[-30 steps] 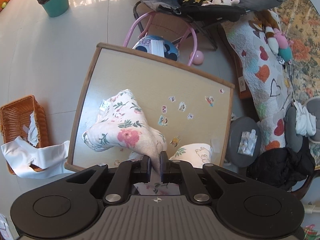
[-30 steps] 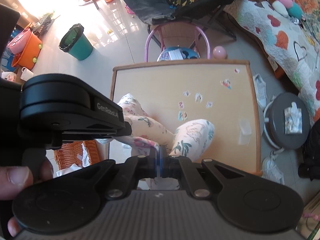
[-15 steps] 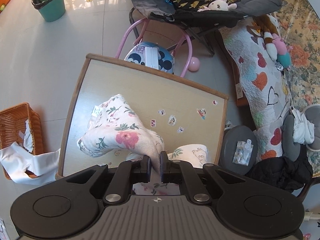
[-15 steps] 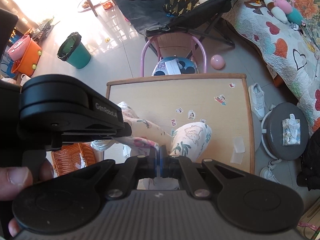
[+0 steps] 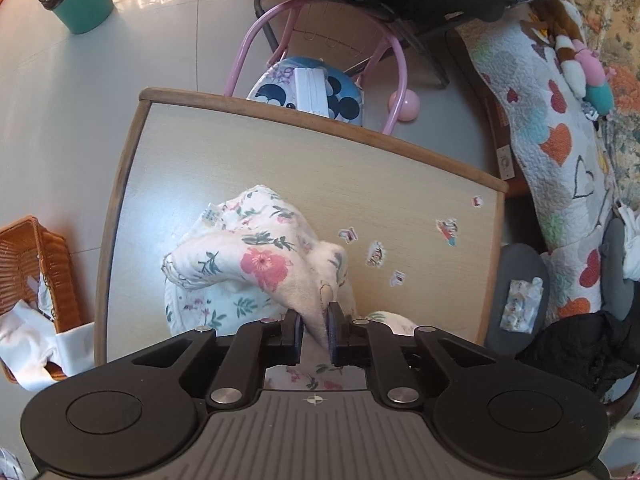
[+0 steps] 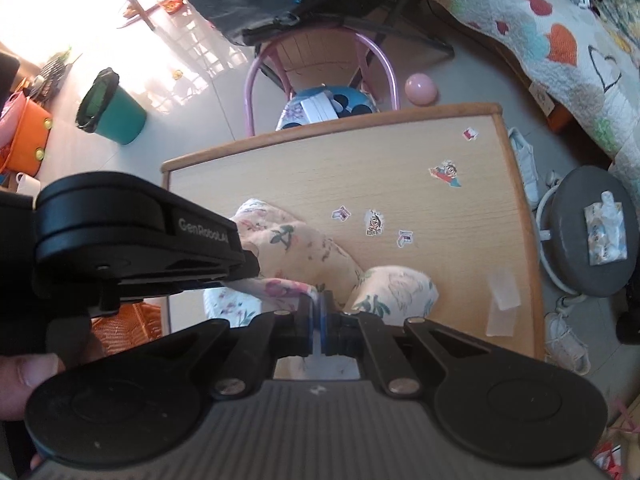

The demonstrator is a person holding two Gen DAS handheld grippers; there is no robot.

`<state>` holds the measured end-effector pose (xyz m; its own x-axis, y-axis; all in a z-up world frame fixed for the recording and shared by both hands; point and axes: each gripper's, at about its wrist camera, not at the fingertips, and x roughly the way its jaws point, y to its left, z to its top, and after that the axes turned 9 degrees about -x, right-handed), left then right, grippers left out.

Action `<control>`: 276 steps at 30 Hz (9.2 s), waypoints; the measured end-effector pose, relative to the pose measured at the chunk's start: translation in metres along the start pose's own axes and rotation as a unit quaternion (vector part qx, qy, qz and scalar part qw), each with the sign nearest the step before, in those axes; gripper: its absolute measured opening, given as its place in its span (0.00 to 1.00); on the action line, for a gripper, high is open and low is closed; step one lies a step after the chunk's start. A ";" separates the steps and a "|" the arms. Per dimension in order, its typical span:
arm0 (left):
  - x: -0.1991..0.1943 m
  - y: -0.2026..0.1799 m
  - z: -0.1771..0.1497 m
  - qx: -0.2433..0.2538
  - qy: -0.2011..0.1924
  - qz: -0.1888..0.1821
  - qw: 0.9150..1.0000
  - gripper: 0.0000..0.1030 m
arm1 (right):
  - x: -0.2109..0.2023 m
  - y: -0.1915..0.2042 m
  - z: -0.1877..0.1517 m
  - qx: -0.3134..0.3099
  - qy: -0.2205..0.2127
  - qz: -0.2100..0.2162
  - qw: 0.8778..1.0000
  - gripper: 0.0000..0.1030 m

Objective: Fold clothes

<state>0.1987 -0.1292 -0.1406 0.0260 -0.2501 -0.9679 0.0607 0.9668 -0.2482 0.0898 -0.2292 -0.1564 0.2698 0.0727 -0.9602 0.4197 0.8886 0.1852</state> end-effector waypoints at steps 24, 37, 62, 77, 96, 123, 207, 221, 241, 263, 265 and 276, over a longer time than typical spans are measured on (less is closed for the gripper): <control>0.114 0.011 0.036 0.028 0.012 0.019 0.999 0.48 | 0.118 -0.026 0.008 0.017 0.031 -0.040 0.999 0.03; 0.098 0.024 0.021 0.016 0.004 0.021 1.000 0.53 | 0.122 -0.020 0.004 -0.002 0.028 -0.053 0.998 0.04; -0.050 0.077 -0.075 -0.032 -0.008 0.039 0.999 0.53 | -0.026 -0.001 -0.051 -0.022 0.013 -0.061 0.998 0.23; -0.077 0.126 -0.143 -0.003 0.013 0.040 0.999 0.53 | -0.059 0.038 -0.138 -0.061 0.025 -0.051 0.997 0.23; -0.096 0.170 -0.194 0.043 0.045 0.043 0.997 0.53 | -0.084 0.064 -0.191 -0.050 0.027 -0.058 0.997 0.23; 0.015 0.141 -0.147 0.030 -0.010 0.025 0.999 0.50 | -0.005 0.003 -0.166 -0.090 0.002 -0.036 0.995 0.23; 0.058 0.047 -0.036 0.153 -0.037 -0.127 0.979 0.05 | 0.055 -0.003 -0.052 -0.173 -0.010 -0.024 0.984 0.24; 0.070 -0.001 -0.009 0.182 -0.047 -0.127 0.974 0.05 | 0.055 -0.055 -0.021 -0.142 -0.021 -0.038 0.989 0.03; 0.092 -0.036 0.021 0.188 -0.068 -0.081 0.976 0.07 | 0.054 -0.089 -0.002 -0.074 -0.030 -0.011 0.997 0.11; 0.088 -0.018 0.066 0.267 -0.037 -0.054 0.961 0.52 | 0.045 -0.048 -0.081 -0.012 0.046 0.028 0.998 0.26; 0.090 -0.015 0.068 0.273 -0.040 -0.041 0.960 0.52 | 0.045 -0.051 -0.080 -0.008 0.044 0.022 0.999 0.26; 0.123 -0.006 0.063 0.317 -0.027 0.005 0.948 0.48 | 0.050 -0.045 -0.086 -0.009 0.051 0.016 0.999 0.26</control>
<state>0.2642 -0.1688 -0.2556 0.0803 -0.2600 -0.9623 0.6472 0.7478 -0.1480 0.0101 -0.2265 -0.2302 0.1933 0.1459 -0.9702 0.3955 0.8934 0.2131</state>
